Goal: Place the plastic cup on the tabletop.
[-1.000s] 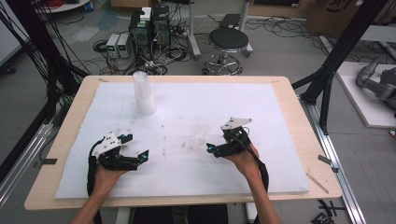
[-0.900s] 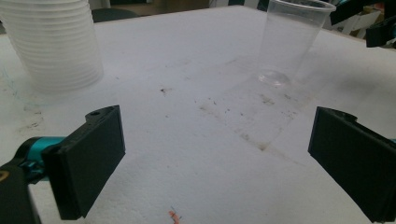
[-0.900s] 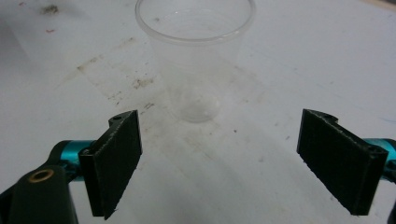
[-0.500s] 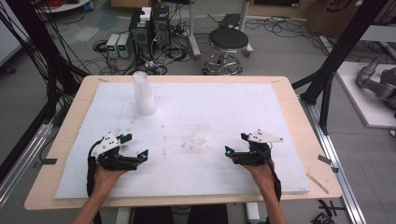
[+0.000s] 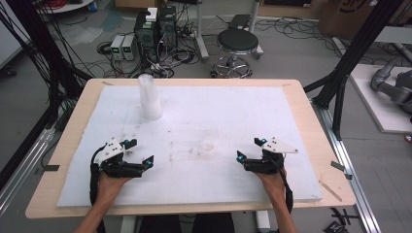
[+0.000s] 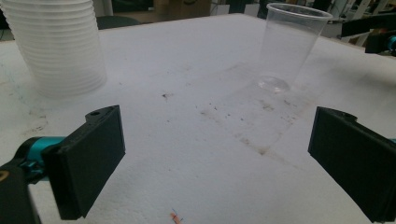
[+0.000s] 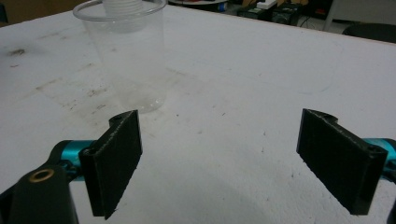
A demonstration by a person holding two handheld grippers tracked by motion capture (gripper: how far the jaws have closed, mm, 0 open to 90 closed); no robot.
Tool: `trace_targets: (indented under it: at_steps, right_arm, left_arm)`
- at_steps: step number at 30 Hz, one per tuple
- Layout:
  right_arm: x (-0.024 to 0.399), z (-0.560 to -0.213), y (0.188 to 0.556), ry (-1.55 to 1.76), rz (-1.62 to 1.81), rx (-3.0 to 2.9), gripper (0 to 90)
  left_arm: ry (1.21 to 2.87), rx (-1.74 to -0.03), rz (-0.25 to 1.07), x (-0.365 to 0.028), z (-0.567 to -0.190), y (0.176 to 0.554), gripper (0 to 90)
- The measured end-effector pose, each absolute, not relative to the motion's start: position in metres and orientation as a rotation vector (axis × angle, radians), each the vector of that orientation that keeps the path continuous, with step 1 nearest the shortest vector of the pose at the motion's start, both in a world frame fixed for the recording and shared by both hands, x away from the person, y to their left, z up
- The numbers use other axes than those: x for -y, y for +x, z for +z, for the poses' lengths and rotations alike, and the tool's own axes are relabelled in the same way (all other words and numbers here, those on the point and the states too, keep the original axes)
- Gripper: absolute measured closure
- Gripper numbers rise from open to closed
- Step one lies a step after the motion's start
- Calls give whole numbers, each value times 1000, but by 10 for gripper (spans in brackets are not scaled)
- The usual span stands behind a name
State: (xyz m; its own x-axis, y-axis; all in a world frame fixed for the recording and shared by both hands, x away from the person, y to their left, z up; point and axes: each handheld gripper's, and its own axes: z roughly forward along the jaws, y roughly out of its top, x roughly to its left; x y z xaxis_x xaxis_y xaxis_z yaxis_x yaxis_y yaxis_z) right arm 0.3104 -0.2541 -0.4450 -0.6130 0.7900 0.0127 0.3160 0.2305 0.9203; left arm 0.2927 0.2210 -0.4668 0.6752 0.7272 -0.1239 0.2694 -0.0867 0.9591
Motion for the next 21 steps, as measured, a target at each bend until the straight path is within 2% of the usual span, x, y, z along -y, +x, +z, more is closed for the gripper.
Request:
trace_targets:
  at_steps: [21]
  right_arm:
    - [258,-452,313,1033,1354,-2053,139]
  left_arm:
    - [1659,-823,473,-220,-467,292,38]
